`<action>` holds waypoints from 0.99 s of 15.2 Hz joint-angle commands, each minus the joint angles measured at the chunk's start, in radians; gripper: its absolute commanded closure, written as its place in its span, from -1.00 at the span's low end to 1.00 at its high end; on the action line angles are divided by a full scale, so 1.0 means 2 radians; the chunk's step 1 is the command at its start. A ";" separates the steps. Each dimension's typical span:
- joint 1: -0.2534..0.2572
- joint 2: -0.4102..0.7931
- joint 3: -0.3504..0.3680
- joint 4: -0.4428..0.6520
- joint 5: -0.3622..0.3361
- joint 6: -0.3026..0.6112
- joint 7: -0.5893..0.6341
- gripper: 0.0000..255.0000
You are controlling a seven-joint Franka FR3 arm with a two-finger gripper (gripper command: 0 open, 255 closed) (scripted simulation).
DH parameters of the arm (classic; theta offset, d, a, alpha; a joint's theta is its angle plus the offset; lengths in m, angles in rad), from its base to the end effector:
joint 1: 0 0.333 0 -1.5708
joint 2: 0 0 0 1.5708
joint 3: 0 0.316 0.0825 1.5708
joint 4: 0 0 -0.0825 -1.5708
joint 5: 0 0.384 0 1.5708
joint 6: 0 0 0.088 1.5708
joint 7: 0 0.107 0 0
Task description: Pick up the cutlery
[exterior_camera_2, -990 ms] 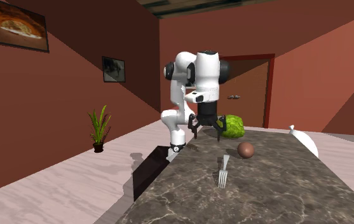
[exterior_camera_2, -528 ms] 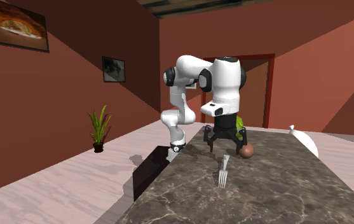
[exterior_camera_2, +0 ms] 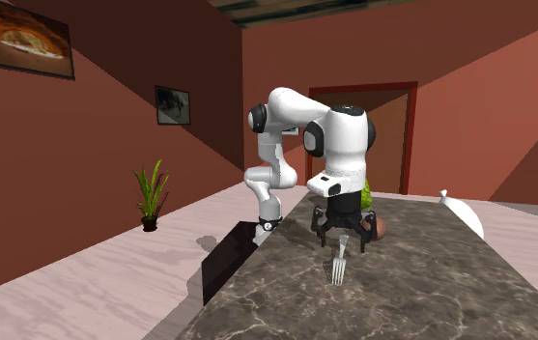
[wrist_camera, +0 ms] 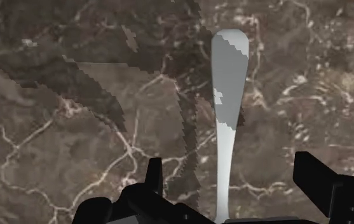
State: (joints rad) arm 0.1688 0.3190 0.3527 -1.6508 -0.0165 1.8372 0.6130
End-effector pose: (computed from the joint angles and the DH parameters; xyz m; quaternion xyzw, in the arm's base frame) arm 0.5611 0.2970 0.4274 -0.9961 0.0481 0.0728 0.0092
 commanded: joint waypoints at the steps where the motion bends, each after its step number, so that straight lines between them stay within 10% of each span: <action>1: 0.000 0.000 0.000 -0.004 0.000 0.005 0.000 -1.00; 2: 0.000 0.000 0.000 -0.004 0.000 0.005 0.000 1.00; 15: 0.000 -0.005 0.001 0.015 0.002 -0.020 0.000 1.00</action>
State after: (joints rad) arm 0.1687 0.3120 0.3539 -1.6282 -0.0142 1.8088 0.6135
